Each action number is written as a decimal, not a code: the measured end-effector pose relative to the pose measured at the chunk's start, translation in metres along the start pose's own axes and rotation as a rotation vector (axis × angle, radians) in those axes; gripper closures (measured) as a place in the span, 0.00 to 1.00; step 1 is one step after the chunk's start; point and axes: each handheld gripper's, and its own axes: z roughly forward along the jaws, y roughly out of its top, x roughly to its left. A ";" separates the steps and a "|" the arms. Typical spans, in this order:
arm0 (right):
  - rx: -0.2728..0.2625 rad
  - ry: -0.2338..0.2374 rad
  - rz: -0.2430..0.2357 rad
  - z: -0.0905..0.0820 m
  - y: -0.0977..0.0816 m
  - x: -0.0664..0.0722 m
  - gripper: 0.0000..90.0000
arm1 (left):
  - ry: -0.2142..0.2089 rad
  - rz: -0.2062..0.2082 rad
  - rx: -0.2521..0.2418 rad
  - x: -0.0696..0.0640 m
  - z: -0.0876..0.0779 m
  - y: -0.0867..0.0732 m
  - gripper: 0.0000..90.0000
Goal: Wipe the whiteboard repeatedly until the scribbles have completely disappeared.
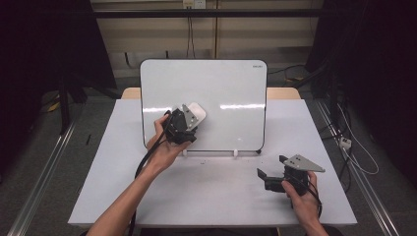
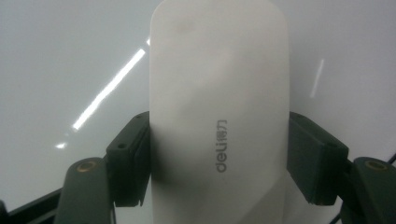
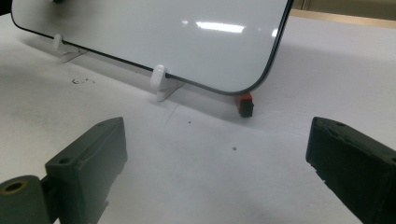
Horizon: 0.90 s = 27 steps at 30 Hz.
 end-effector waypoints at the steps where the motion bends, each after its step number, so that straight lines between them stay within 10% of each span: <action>1: 0.001 0.000 0.001 0.000 0.000 0.000 0.06 | 0.002 -0.013 -0.003 0.002 0.000 -0.001 0.35; 27: 0.003 0.001 0.003 0.003 0.002 0.002 0.06 | 0.011 -0.038 -0.068 0.007 -0.021 -0.005 0.35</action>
